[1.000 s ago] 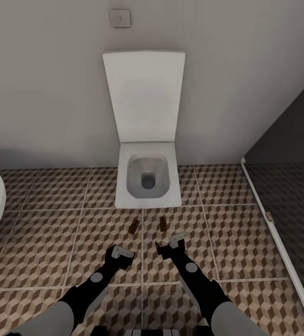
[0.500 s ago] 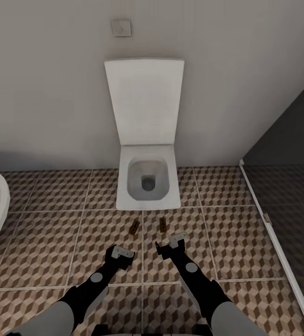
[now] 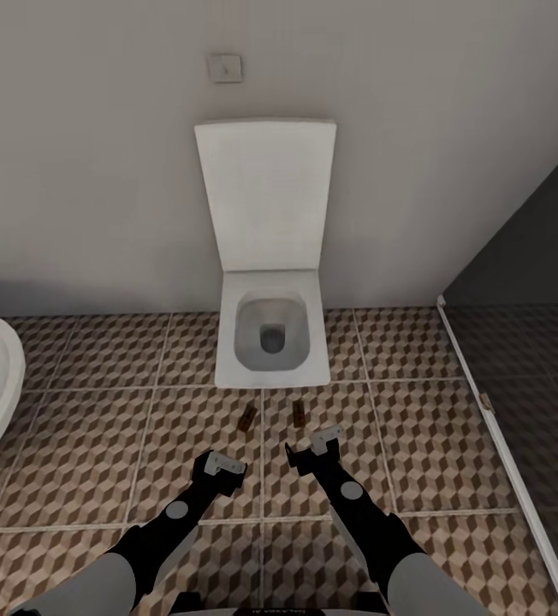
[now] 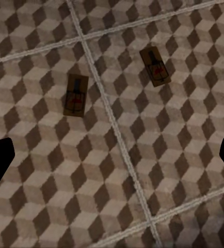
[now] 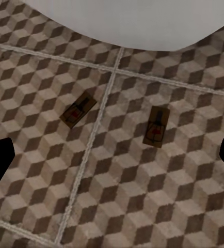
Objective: Take the four mousetraps from the cabinet in the bathroom and place them on the bathroom floor. Make sure all four end up on the same floor surface, and ensure that at least two of them are either under or directly next to the same bathroom sink.
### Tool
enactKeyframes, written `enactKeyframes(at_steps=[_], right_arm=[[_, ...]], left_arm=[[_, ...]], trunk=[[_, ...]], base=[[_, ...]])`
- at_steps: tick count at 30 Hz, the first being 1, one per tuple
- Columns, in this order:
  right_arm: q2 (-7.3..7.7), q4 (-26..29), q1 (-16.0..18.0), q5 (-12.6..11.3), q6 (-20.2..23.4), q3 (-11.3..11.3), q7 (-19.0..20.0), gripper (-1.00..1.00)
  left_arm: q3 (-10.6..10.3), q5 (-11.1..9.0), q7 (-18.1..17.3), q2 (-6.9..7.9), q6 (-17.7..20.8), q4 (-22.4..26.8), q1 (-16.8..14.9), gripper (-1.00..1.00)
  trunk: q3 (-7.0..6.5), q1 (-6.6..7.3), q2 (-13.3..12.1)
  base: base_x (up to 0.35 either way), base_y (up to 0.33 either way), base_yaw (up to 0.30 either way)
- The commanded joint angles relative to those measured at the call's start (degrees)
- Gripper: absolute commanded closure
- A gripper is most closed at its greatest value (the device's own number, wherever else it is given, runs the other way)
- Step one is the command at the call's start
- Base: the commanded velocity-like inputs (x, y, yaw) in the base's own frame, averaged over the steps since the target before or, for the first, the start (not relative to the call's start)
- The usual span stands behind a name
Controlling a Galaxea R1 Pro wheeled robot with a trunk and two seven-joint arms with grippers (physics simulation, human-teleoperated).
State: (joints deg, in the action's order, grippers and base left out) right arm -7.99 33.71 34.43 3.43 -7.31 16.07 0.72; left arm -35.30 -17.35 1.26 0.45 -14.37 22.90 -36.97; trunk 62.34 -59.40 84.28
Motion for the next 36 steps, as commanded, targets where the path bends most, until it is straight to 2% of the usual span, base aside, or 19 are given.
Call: enactKeyframes(at_steps=[1, 18, 27, 36], right_arm=[[-0.01, 0.0, 0.0, 0.4, -0.2, -0.1, 0.1, -1.00], [-0.01, 0.0, 0.0, 0.4, -0.4, 0.0, 0.1, -1.00], [-0.01, 0.1, 0.0, 0.4, -6.1, 0.2, 0.1, -1.00], [0.06, 0.1, 0.0, 0.4, -7.1, 0.1, 0.1, -1.00]], left_arm=[[-0.5, -0.6, 0.1, 0.04, -0.2, 0.0, 0.0, -1.00], [-0.5, -0.6, 0.1, 0.05, -0.2, 0.0, 0.0, -1.00], [-0.5, -0.6, 0.1, 0.07, -0.2, 0.0, -0.1, -1.00], [-0.4, -0.6, 0.1, 0.08, -0.2, 0.0, 0.0, -1.00]], trunk=[[-0.16, 0.23, -0.4], [-3.21, 3.96, -7.2], [-4.83, 5.94, -10.8], [-6.45, 7.91, -14.4]], base=[[0.000, 0.000, 0.000], [0.000, 0.000, 0.000], [0.000, 0.000, 0.000], [0.000, 0.000, 0.000]])
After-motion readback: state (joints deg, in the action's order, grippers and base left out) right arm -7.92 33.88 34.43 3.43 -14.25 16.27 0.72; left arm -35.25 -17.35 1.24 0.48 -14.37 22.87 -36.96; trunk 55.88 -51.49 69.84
